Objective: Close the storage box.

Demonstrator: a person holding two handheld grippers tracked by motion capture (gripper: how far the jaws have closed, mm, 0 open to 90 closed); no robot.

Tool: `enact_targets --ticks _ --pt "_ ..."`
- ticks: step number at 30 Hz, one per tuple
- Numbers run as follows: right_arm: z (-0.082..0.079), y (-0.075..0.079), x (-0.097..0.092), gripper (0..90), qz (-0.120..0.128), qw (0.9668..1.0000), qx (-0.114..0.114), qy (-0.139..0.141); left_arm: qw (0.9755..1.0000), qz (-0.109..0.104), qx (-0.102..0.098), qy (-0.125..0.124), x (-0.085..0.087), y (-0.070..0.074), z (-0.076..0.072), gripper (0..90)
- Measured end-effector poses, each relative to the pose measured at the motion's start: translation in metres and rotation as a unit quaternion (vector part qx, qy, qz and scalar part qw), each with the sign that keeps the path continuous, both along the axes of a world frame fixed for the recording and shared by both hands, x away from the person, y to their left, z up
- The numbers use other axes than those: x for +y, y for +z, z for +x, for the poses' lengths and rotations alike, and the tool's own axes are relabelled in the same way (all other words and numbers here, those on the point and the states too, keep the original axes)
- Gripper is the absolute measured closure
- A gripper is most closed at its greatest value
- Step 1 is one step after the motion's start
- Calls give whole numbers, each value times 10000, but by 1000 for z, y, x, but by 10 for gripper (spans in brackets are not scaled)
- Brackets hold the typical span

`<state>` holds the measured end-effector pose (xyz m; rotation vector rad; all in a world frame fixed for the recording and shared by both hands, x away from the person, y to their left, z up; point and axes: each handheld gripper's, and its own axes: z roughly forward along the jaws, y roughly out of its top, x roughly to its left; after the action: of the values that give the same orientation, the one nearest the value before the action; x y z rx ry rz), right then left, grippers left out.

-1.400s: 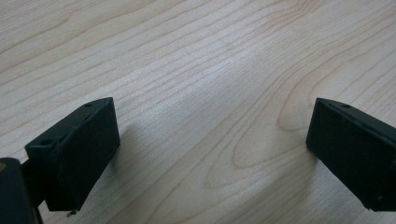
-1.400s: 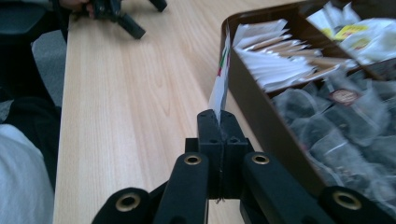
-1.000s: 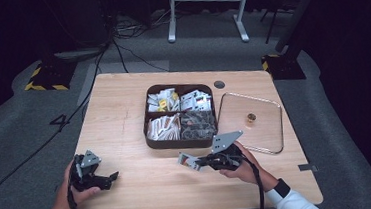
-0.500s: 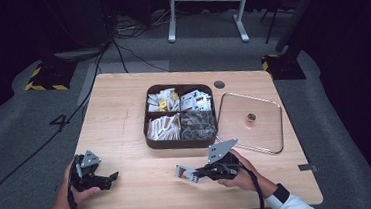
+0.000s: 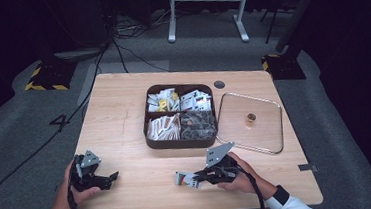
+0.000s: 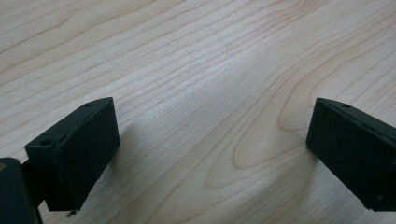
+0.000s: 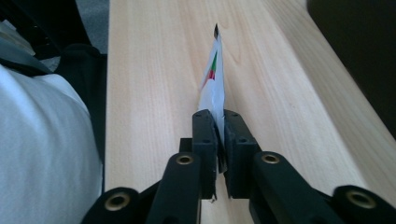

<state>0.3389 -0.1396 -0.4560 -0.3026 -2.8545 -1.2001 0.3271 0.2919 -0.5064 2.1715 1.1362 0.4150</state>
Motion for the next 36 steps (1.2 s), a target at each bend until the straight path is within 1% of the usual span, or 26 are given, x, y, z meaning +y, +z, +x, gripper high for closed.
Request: enact_targets --ticks 4,6,8,12,14,15,16,17,18,20,21,22,23,24,25,26,27,29,30,31,32,34,35,36 --pt "4 0 -3 823 -31 9999 -34 -110 10000 -2 0 0 0 0 0 29" --pt "7 1 -7 780 -42 9997 -71 -223 10000 -1 1 0 0 0 0 29" --pt "8 1 -8 771 -48 9996 -100 -255 10000 -2 0 1 0 0 0 29" --pt "14 1 -13 722 -63 9991 -111 -411 10000 -1 0 0 0 0 0 29" --pt "16 1 -16 678 -92 9988 -117 -475 10000 -2 0 1 0 0 0 29" --pt "16 1 -16 678 -92 9988 -117 -475 10000 -2 0 1 0 0 0 29" --pt "18 1 -19 645 -88 9984 -159 -532 10000 -2 0 0 0 0 0 29" --pt "18 1 -19 645 -88 9984 -159 -532 10000 -1 1 -1 0 0 0 29" --pt "19 1 -21 611 -107 9980 -226 -584 10000 -2 0 0 0 0 0 29" --pt "21 3 -24 565 -101 9974 -290 -649 10000 -2 0 0 0 0 0 29" --pt "21 3 -24 565 -101 9974 -290 -649 10000 -2 0 0 0 0 0 29" --pt "23 5 -29 522 -57 9968 -369 -710 10000 -2 0 0 0 0 0 29" --pt "23 5 -29 522 -57 9968 -369 -710 10000 -1 0 0 0 0 0 29" --pt "23 7 -32 465 -9 9962 -413 -762 10000 -1 0 0 0 0 0 29" --pt "23 7 -32 465 -9 9962 -413 -762 10000 -1 0 0 0 0 0 29" --pt "24 11 -36 413 9 9953 -493 -830 10000 -1 0 -1 0 0 0 29" --pt "24 11 -36 413 9 9953 -493 -830 10000 -1 1 -1 0 0 0 29" --pt "25 13 -40 362 -8 9941 -600 -904 10000 -2 1 0 0 0 0 29" --pt "26 14 -43 331 -58 9929 -681 -976 10000 -1 0 0 0 0 0 29" --pt "26 14 -43 331 -58 9929 -681 -976 10000 -1 0 0 0 0 0 29" --pt "28 15 -46 312 -102 9924 -712 -999 10000 -2 0 0 0 0 0 29" --pt "28 15 -49 310 -79 9926 -728 -972 10000 -2 -1 0 0 0 0 29" --pt "29 15 -51 303 -59 9924 -705 -1007 10000 -2 1 1 0 0 0 29" --pt "30 16 -55 288 -62 9918 -749 -1039 10000 -2 0 0 0 0 0 29"
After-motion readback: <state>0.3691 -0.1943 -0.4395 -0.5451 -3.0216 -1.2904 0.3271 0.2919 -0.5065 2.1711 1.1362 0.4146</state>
